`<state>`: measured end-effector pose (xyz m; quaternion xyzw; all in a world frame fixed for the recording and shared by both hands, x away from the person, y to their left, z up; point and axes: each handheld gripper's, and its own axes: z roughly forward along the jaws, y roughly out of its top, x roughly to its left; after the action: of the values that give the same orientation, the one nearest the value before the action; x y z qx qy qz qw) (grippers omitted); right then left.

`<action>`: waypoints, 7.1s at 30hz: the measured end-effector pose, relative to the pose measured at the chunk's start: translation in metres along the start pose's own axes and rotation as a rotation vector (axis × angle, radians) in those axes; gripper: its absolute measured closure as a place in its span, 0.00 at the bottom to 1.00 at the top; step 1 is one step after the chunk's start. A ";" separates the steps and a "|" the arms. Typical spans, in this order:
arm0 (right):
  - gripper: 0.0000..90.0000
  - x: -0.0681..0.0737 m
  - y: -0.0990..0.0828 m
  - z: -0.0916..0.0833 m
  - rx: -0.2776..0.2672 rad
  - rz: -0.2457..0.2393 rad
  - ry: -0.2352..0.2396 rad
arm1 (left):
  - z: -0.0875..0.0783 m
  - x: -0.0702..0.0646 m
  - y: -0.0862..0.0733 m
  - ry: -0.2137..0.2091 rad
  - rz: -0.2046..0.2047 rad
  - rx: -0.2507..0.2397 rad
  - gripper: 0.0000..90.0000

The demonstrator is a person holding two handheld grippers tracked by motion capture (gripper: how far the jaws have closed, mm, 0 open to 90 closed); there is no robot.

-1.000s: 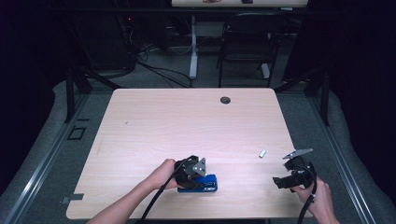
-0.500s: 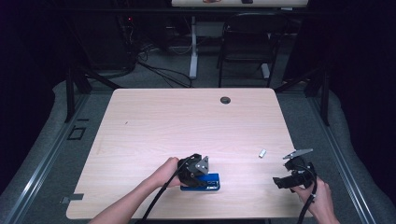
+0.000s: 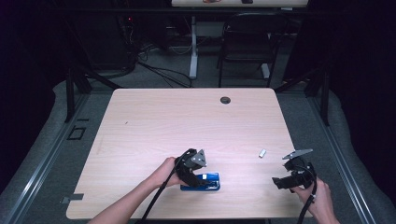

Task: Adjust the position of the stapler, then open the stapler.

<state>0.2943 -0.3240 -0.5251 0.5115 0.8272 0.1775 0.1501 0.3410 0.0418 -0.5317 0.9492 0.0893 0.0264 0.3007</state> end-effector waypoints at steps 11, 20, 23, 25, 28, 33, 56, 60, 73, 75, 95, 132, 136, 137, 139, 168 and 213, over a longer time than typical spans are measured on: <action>0.10 0.007 0.003 -0.001 -0.013 0.000 0.030 | -0.014 -0.004 -0.007 0.040 -0.053 -0.037 0.16; 0.12 0.023 0.011 -0.006 -0.081 -0.030 0.119 | -0.022 -0.002 -0.009 0.067 -0.092 -0.066 0.10; 0.12 0.031 0.016 -0.007 -0.098 -0.033 0.163 | -0.023 -0.003 -0.009 0.069 -0.099 -0.070 0.09; 0.13 0.039 0.019 -0.007 -0.113 -0.038 0.195 | -0.022 -0.004 -0.009 0.070 -0.098 -0.069 0.08; 0.13 0.056 0.029 -0.007 -0.126 -0.057 0.249 | -0.020 -0.004 -0.008 0.067 -0.093 -0.068 0.08; 0.15 0.084 0.042 -0.003 -0.131 -0.117 0.297 | -0.018 -0.006 -0.007 0.070 -0.091 -0.068 0.08; 0.79 0.119 0.058 0.022 -0.081 -0.087 0.404 | -0.001 -0.022 0.001 0.078 -0.037 -0.042 0.29; 0.93 0.120 0.059 0.029 -0.055 -0.038 0.426 | 0.005 -0.024 0.005 0.077 -0.024 -0.039 0.36; 1.00 0.113 0.064 0.060 0.005 0.235 0.620 | 0.019 -0.026 0.010 0.067 -0.006 -0.017 0.62; 1.00 0.112 0.064 0.062 0.005 0.251 0.636 | 0.019 -0.025 0.009 0.061 -0.002 -0.021 0.65; 1.00 0.108 0.062 0.077 0.051 0.398 0.722 | 0.022 -0.026 0.010 0.066 0.045 -0.007 0.67; 1.00 0.114 0.068 0.074 0.047 0.404 0.666 | 0.017 -0.015 0.000 0.006 0.108 -0.085 0.74; 1.00 0.114 0.068 0.074 0.038 0.386 0.665 | 0.018 -0.015 0.003 0.002 0.108 -0.063 0.73; 1.00 0.113 0.067 0.074 0.035 0.393 0.669 | 0.019 -0.016 0.005 0.012 0.099 -0.048 0.73; 1.00 0.114 0.068 0.074 0.032 0.392 0.665 | 0.021 -0.018 0.008 0.025 0.087 -0.022 0.72; 1.00 0.116 0.068 0.072 0.019 0.369 0.638 | 0.028 -0.017 0.003 0.021 0.090 -0.115 0.74; 1.00 0.131 0.067 0.079 0.088 0.270 0.590 | 0.003 -0.015 -0.008 0.008 0.120 -0.223 0.73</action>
<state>0.3253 -0.1674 -0.5740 0.5493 0.7666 0.3003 -0.1431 0.3254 0.0442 -0.5389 0.9134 0.0301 0.0580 0.4019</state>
